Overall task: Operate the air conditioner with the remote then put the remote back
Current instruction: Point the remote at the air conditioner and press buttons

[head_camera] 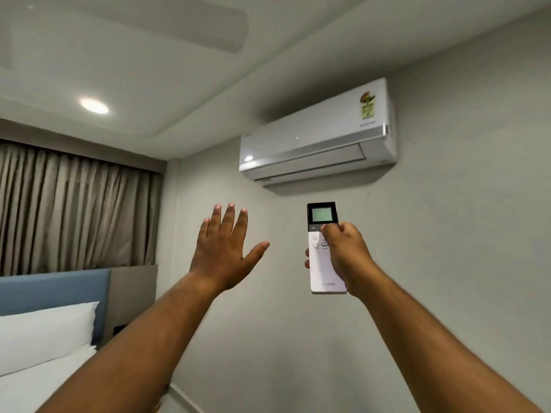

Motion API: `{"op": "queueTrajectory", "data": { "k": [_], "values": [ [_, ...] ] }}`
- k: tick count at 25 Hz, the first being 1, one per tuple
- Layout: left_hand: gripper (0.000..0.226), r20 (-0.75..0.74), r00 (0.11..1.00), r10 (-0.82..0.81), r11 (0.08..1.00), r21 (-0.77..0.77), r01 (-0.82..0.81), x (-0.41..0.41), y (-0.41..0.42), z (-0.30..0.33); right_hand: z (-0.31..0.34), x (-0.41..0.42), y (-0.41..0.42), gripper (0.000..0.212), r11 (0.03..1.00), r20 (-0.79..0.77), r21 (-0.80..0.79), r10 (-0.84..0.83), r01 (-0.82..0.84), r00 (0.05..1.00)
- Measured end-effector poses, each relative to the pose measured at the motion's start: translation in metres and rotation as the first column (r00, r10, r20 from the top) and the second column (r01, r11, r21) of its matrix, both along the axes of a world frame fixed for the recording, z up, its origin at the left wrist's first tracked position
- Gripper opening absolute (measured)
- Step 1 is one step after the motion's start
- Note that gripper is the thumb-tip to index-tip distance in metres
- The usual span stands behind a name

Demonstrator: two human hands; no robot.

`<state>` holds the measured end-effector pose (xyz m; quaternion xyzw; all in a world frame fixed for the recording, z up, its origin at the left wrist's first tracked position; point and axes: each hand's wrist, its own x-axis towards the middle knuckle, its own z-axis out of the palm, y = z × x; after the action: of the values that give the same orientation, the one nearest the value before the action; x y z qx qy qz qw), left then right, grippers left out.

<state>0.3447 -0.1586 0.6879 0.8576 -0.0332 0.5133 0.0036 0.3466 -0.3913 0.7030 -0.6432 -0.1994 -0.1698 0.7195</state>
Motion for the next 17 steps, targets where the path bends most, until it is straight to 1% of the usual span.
{"op": "queueTrajectory", "data": {
  "k": [3, 6, 9, 12, 17],
  "values": [
    [0.091, 0.068, 0.998, -0.006, 0.999, 0.047, 0.003, -0.008, -0.018, 0.026, 0.016, -0.012, -0.01, 0.02, 0.999, 0.053, -0.002, -0.045, 0.045, 0.998],
    [0.089, 0.123, 0.992, -0.02, 0.999, 0.051, 0.014, -0.016, -0.032, 0.039, 0.022, -0.024, -0.019, 0.02, 0.998, 0.082, 0.017, -0.055, 0.053, 0.995],
    [0.089, 0.151, 0.988, -0.024, 0.999, 0.044, 0.018, -0.02, -0.038, 0.037, 0.022, -0.032, -0.026, 0.02, 0.999, 0.083, 0.021, -0.029, 0.027, 0.996],
    [0.09, 0.148, 0.988, -0.037, 0.998, 0.05, 0.03, -0.022, -0.042, 0.03, 0.023, -0.037, -0.033, 0.02, 1.0, 0.094, 0.027, -0.007, 0.004, 0.996],
    [0.098, 0.167, 0.981, -0.104, 0.994, 0.059, 0.095, -0.024, -0.045, 0.026, 0.024, -0.044, -0.041, 0.016, 0.999, 0.092, 0.042, 0.006, -0.009, 0.996]
  ]
}}
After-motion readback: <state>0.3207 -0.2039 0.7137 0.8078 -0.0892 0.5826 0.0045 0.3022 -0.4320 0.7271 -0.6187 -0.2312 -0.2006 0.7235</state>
